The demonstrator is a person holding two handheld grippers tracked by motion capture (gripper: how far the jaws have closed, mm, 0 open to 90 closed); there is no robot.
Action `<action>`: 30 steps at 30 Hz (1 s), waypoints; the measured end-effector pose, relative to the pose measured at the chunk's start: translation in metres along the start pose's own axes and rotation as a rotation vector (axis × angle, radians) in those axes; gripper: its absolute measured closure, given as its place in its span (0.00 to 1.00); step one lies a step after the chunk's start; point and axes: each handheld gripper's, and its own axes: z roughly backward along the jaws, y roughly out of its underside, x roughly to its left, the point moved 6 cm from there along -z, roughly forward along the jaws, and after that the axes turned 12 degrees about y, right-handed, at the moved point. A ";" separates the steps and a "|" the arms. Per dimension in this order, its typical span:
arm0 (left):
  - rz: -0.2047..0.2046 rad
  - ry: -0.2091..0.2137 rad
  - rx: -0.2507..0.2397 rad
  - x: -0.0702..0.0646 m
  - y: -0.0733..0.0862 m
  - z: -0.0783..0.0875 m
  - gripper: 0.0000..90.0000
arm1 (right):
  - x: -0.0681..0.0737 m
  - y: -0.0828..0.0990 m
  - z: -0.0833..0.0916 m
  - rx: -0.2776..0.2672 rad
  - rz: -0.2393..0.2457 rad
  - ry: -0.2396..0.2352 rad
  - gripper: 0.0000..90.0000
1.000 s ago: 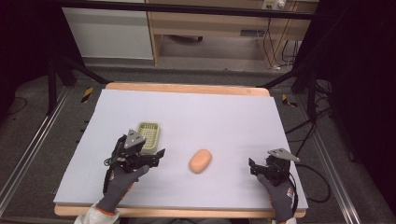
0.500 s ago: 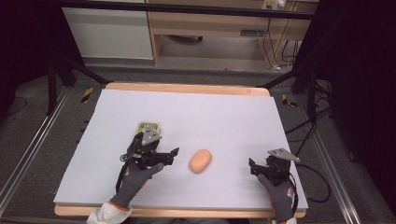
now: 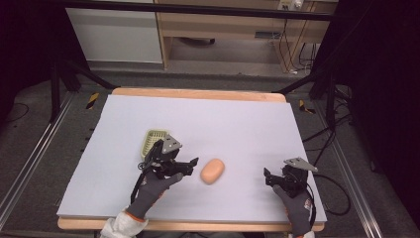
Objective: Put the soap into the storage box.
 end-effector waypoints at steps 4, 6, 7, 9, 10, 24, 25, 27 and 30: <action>-0.001 0.007 0.008 -0.003 -0.001 -0.005 0.19 | 0.000 0.000 -0.001 0.005 0.004 0.001 0.09; -0.005 0.013 0.017 -0.004 -0.001 -0.009 0.19 | 0.000 0.000 0.000 0.003 0.005 0.002 0.09; -0.008 0.013 0.020 -0.005 -0.001 -0.010 0.19 | 0.000 0.000 0.000 0.000 0.007 0.003 0.09; -0.011 0.015 0.021 -0.007 -0.001 -0.012 0.19 | 0.000 0.000 0.000 0.000 0.004 0.003 0.09; -0.015 0.016 0.024 -0.008 -0.002 -0.013 0.19 | 0.000 0.000 0.000 0.001 0.003 0.003 0.09; -0.032 0.031 0.076 -0.017 0.000 -0.030 0.20 | 0.001 0.000 0.000 0.005 -0.005 -0.002 0.09; -0.030 0.032 0.079 -0.018 0.001 -0.032 0.20 | 0.001 0.000 0.000 0.006 -0.005 -0.004 0.09; -0.029 0.033 0.088 -0.019 0.002 -0.035 0.20 | 0.001 0.000 0.000 0.006 -0.004 -0.005 0.09; -0.029 0.036 0.098 -0.021 0.002 -0.039 0.20 | 0.001 0.000 0.000 0.009 -0.001 -0.006 0.09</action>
